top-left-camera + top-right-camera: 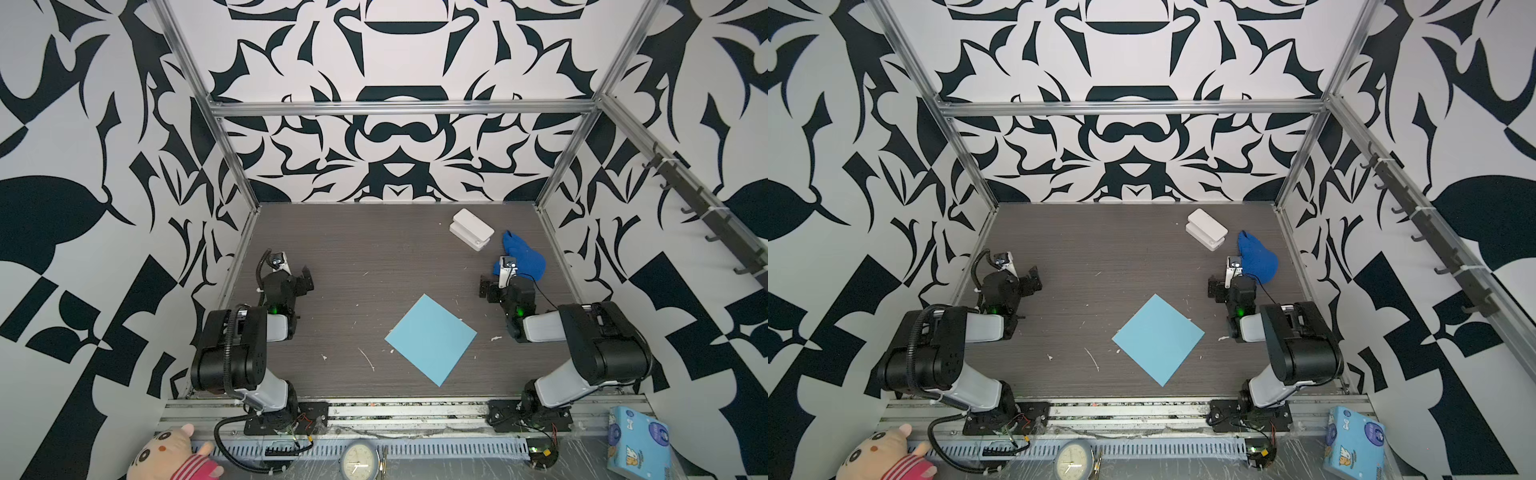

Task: Fold a paper plane with a square sheet of paper (pick it up from the middle)
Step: 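Move both grippers from rest toward the light-blue paper sheet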

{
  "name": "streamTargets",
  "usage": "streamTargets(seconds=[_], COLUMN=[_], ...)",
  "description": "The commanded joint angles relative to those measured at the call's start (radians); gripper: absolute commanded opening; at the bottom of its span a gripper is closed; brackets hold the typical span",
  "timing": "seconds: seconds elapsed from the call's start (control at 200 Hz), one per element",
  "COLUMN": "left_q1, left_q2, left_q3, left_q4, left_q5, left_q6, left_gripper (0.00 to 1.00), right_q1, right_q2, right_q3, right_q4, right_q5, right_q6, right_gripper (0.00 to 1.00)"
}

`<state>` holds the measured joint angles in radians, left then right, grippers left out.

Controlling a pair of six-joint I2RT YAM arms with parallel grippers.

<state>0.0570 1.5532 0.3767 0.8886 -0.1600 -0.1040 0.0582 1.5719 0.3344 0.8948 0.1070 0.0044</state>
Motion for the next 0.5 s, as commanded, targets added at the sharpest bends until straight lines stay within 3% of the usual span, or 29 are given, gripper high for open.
streamTargets(seconds=[0.0, 0.495], left_q1=[0.004, 0.004], left_q2=[-0.003, -0.003], left_q3=[0.004, 0.004], left_q4=[0.001, 0.001], left_q5=[-0.001, 0.000], left_q6=[-0.006, -0.006], left_gripper=[0.99, 0.99], right_q1=[-0.001, -0.001], right_q2=[-0.020, -0.018], right_q3=[0.018, 0.020], right_q4=[0.020, 0.018], right_q5=[-0.007, -0.009], right_q6=[0.007, 0.005], right_gripper=[1.00, 1.00])
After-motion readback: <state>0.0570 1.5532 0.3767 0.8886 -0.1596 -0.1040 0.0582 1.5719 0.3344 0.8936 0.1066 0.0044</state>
